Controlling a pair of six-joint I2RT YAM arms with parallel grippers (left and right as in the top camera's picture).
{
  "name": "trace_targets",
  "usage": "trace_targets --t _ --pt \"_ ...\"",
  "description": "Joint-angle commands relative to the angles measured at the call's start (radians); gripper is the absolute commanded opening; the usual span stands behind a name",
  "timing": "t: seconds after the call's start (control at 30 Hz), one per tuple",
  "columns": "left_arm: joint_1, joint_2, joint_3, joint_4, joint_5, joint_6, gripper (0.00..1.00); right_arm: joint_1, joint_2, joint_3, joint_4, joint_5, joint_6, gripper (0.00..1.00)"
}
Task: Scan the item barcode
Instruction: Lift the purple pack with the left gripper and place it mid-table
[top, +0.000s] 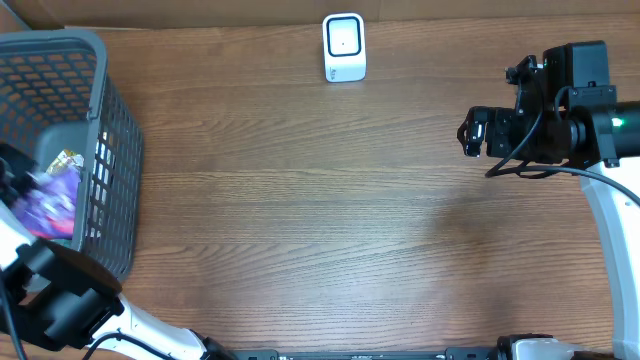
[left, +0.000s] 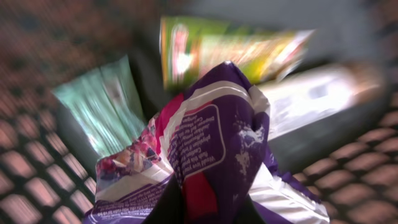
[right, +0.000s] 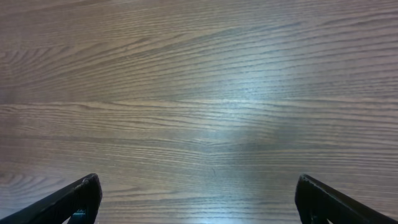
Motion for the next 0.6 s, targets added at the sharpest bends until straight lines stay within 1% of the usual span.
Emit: trace_targets --t 0.0,0.1,0.2,0.3,0.37,0.43,0.57 --pt "-0.021 -0.016 0.25 -0.075 0.029 0.05 0.04 0.001 0.0 0.022 0.001 0.004 -0.003 1.0" --pt "-0.053 -0.019 0.444 -0.158 0.07 0.063 0.04 0.001 0.0 0.022 0.001 0.004 -0.003 1.0" --pt "-0.103 -0.025 0.607 -0.225 0.079 0.063 0.04 0.001 0.0 0.022 0.001 0.004 -0.003 1.0" --pt "-0.179 -0.042 0.711 -0.281 0.096 0.063 0.04 0.001 0.0 0.022 0.0 0.004 -0.003 1.0" --pt "-0.254 -0.058 0.746 -0.334 0.159 0.056 0.04 0.001 0.0 0.022 0.0 0.004 -0.003 1.0" --pt "-0.328 -0.07 0.732 -0.334 0.212 0.058 0.04 0.001 0.0 0.022 0.0 0.004 -0.003 1.0" --pt "-0.521 -0.064 0.686 -0.334 0.211 0.023 0.04 0.001 0.0 0.022 -0.001 0.004 -0.003 1.0"
